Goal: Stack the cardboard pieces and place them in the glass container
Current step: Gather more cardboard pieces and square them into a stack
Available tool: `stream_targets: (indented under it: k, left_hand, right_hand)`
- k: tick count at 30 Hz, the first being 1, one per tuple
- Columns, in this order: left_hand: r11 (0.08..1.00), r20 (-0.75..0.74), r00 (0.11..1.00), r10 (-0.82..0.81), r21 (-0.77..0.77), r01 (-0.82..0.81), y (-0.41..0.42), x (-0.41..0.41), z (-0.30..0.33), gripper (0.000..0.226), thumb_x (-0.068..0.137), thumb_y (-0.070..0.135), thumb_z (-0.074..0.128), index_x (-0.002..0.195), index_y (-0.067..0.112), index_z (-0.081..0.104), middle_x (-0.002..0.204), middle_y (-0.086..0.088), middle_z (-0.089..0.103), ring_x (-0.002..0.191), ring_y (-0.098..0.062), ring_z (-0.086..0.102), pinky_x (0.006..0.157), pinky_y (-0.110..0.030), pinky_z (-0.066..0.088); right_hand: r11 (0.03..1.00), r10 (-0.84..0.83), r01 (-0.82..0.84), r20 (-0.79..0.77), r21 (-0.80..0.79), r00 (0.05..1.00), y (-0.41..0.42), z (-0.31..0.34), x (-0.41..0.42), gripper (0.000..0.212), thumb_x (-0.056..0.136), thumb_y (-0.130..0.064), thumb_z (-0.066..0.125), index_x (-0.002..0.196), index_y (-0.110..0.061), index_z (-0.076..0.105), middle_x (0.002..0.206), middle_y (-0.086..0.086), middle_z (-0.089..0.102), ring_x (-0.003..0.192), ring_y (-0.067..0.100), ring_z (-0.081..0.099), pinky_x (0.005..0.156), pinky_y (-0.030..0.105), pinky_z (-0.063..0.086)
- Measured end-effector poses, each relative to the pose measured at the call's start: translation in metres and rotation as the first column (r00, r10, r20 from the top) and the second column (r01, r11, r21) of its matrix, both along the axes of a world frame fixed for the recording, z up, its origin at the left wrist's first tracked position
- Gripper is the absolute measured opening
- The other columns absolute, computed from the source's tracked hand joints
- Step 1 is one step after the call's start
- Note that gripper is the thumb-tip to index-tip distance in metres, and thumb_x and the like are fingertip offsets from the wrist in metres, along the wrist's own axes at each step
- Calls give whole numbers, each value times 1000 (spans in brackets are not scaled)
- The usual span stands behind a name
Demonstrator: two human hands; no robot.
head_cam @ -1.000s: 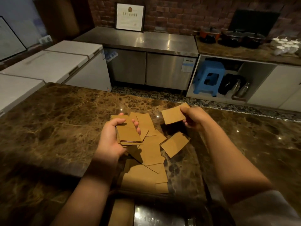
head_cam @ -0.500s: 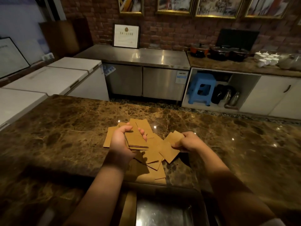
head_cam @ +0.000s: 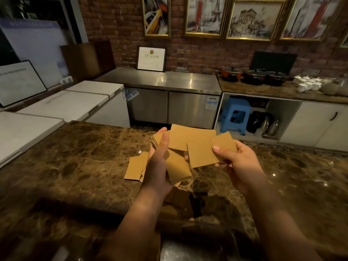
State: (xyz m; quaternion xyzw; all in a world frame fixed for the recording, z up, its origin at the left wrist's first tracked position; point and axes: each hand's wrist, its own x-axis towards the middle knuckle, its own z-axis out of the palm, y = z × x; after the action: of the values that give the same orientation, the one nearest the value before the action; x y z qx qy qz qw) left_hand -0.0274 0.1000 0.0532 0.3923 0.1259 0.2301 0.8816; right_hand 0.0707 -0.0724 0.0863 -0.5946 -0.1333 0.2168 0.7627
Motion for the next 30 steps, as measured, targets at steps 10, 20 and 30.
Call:
stream_targets:
  k: [10,20,30]
  left_hand:
    - [997,-45,996,78,-24,-79,2,3,13,63,67,62,81,121,37,59,115,-17,71,93,-33,74,71,-47,59]
    - [975,102,992,74,199,-93,19,0,1,52,80,34,55,132,39,57,127,-14,68,110,-37,69,73,-42,59]
    - [993,50,997,60,-108,-55,36,8,-13,33,93,19,56,124,29,64,97,-15,70,73,-29,68,66,-45,58]
  right_hand:
    - [942,72,307,973,-139,219,-4,-2,-26,27,89,-16,71,105,-35,61,97,-10,67,79,6,66,59,21,56]
    - [908,359,296,913,-295,-193,-8,6,-32,31,75,-3,84,103,-11,76,111,-1,71,91,21,66,66,39,59]
    - [898,403,-192,563,-396,722,8,21,-5,37,83,-18,69,98,-47,51,95,-19,61,78,1,63,65,26,57]
